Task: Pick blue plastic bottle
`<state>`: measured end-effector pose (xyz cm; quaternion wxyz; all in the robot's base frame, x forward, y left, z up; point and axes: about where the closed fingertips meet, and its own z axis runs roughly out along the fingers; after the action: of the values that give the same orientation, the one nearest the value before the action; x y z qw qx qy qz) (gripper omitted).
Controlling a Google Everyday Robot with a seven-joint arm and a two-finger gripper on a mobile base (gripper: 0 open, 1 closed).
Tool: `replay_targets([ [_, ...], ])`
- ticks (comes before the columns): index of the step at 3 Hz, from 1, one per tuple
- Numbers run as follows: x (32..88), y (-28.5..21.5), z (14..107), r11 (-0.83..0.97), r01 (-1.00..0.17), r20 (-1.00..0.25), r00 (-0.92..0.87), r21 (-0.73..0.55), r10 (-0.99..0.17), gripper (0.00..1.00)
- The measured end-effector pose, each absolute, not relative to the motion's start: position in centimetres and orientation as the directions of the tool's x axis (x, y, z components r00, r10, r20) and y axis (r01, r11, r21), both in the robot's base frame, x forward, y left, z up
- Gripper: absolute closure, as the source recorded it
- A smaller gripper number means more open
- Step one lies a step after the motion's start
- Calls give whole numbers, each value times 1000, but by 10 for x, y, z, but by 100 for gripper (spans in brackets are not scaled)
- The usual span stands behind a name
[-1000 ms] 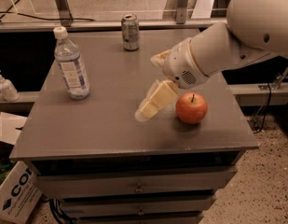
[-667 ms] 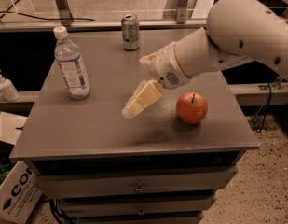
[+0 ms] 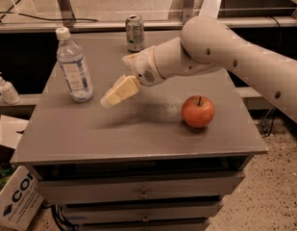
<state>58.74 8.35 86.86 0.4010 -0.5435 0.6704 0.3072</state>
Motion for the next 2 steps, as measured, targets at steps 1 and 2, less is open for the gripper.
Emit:
replay_targets([
  [1, 604, 112, 870, 212, -977, -909, -82, -7, -408, 0],
  [2, 611, 139, 879, 198, -980, -944, -73, 9, -323, 0],
])
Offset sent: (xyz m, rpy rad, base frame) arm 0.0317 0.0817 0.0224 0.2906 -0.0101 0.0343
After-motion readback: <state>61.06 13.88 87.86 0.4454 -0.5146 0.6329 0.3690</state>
